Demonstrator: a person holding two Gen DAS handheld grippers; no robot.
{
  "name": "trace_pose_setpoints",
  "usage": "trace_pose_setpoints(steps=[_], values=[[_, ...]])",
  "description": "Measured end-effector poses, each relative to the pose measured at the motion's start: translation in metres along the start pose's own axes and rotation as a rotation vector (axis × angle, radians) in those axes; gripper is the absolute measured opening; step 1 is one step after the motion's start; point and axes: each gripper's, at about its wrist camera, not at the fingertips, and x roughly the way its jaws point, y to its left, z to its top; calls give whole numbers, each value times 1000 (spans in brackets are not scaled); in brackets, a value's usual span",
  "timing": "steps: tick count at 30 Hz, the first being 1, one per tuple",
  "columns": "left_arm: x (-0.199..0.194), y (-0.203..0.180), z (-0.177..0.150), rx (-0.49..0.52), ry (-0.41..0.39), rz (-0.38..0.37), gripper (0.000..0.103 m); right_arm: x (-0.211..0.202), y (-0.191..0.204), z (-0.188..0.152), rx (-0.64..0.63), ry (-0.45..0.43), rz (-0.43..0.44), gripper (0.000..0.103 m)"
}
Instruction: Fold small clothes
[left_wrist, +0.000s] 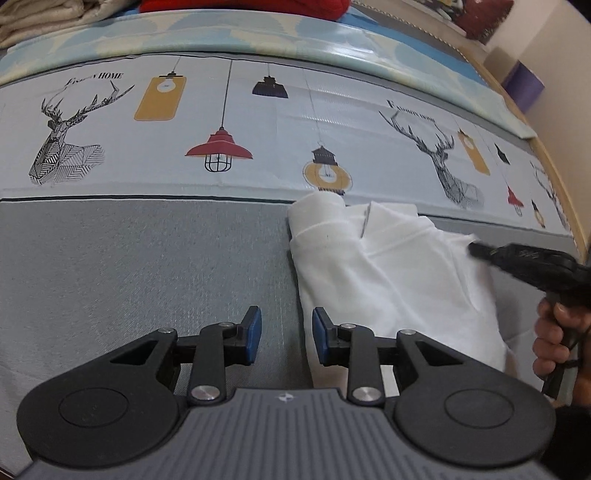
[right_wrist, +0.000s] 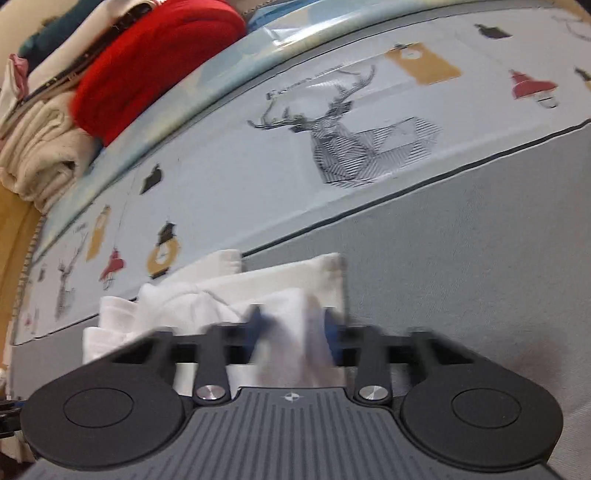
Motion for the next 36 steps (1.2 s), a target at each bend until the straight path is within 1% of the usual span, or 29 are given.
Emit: trace_pose_setpoints(steps=[2, 3, 4, 5, 7, 8, 11, 12, 13, 15, 16, 17, 18, 19, 20, 21, 22, 23, 24, 25, 27, 28, 30, 31, 32, 33, 34, 35, 36], values=[[4, -2, 3, -15, -6, 0, 33, -15, -3, 4, 32, -100, 6, 3], [6, -4, 5, -18, -9, -1, 33, -16, -6, 5, 52, -130, -19, 3], [8, -6, 6, -19, -13, -4, 33, -16, -10, 5, 59, -138, -63, 3], [10, -10, 8, -19, -22, -13, 33, -13, -13, 3, 63, -121, -113, 3], [13, -16, 10, -17, -42, -38, 33, -5, -19, 0, 92, -81, -135, 4], [15, -20, 11, -20, -50, -49, 33, -6, -19, 0, 97, -82, -137, 5], [21, -30, 15, -22, -64, -97, 33, -25, -9, 2, 22, -181, -186, 10], [23, -34, 16, -15, -70, -113, 32, -33, -6, 2, 1, -220, -172, 12], [26, -37, 16, -7, -74, -127, 32, -41, -4, 2, -13, -248, -141, 16], [34, -42, 15, -1, -62, -154, 32, -51, 0, -1, -60, -258, -40, 16], [39, -45, 16, 2, -44, -168, 32, -50, 3, -3, -92, -232, 17, 16], [46, -49, 17, 11, -17, -191, 32, -47, 5, -6, -113, -179, 83, 16], [53, -52, 18, 26, 5, -200, 32, -38, 3, -9, -108, -89, 154, 21], [62, -57, 18, 66, 23, -155, 32, -24, 1, -14, -89, 20, 197, 26], [72, -58, 17, 106, 41, -73, 33, -13, -1, -19, -96, 97, 165, 26], [83, -56, 17, 123, 60, 19, 33, -4, -3, -25, -131, 150, 73, 25], [90, -50, 17, 107, 66, 107, 33, 2, -5, -29, -157, 172, 16, 25], [90, -41, 19, 62, 53, 145, 33, 1, -9, -28, -155, 168, 3, 25], [86, -34, 21, 15, 41, 129, 30, -3, -13, -25, -132, 149, 11, 25], [78, -29, 23, -18, 25, 92, 30, -9, -14, -24, -118, 122, 6, 25], [57, -30, 24, -11, -28, -4, 30, -21, -15, -23, -122, 81, 11, 27], [47, -33, 21, 17, -44, -71, 30, -28, -16, -22, -124, 65, 46, 28], [39, -39, 13, 61, -16, -197, 30, -36, -15, -22, -134, 65, 144, 28], [40, -42, 8, 83, 8, -236, 30, -39, -15, -24, -146, 89, 189, 28], [44, -48, 1, 130, 46, -270, 30, -38, -13, -25, -171, 114, 209, 28], [52, -54, -6, 196, 87, -257, 31, -37, -12, -30, -213, 142, 203, 28], [62, -61, -15, 280, 115, -185, 29, -34, -10, -37, -266, 177, 168, 28], [70, -65, -24, 356, 123, -112, 21, -27, -9, -44, -317, 219, 105, 28], [70, -67, -28, 384, 112, -101, 22, -22, -11, -51, -356, 249, 41, 29]])
